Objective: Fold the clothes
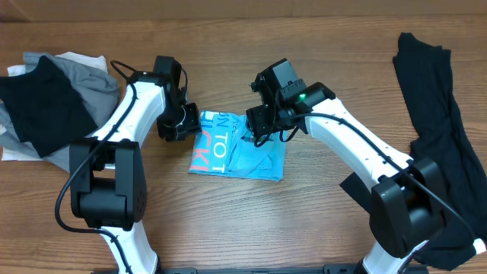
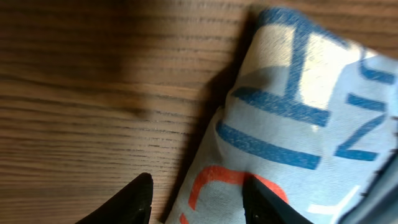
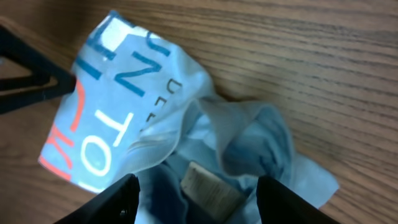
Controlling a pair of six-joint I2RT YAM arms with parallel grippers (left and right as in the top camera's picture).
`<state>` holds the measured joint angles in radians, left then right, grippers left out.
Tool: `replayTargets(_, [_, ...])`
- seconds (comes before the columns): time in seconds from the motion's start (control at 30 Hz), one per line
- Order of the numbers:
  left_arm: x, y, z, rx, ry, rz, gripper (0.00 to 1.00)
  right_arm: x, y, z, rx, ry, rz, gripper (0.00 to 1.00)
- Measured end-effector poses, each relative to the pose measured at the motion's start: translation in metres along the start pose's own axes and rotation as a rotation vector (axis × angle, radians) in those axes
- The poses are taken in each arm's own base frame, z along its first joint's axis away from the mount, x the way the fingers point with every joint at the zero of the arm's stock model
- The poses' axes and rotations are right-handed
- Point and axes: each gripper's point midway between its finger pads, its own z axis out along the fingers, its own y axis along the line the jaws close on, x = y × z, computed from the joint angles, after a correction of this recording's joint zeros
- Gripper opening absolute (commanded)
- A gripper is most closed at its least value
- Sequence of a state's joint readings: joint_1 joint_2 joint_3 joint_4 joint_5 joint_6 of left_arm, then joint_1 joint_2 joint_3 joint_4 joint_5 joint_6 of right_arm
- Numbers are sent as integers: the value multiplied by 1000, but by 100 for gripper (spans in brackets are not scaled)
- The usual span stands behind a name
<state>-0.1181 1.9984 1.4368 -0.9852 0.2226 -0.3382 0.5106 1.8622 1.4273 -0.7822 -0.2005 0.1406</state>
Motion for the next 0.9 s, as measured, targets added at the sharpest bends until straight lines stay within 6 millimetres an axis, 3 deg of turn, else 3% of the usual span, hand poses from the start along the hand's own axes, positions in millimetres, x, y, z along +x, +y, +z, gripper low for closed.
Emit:
replayTargets(0.2, [5,-3,9,3,6,15,54,-4,-7,14,22,-36,7,59])
replayTargets(0.43, [7,-9,11,5,6,34,57,3,-17,35,46,0,19,6])
replayTargets(0.6, [7,-9,11,5,5,35,57,12,-29,38,100,35,35,5])
replayTargets(0.73, [7,-10,11,5,3,35,57,19,-56,32,185,58,105,6])
replayTargets(0.8, [7,-10,11,6,1,35,57,20,-75,28,236,60,155,13])
replayTargets(0.83, [6,-10,11,7,-1,36,58,20,-90,24,272,56,193,27])
replayTargets(0.9, [6,-11,11,7,-2,38,59,21,-108,19,312,55,238,39])
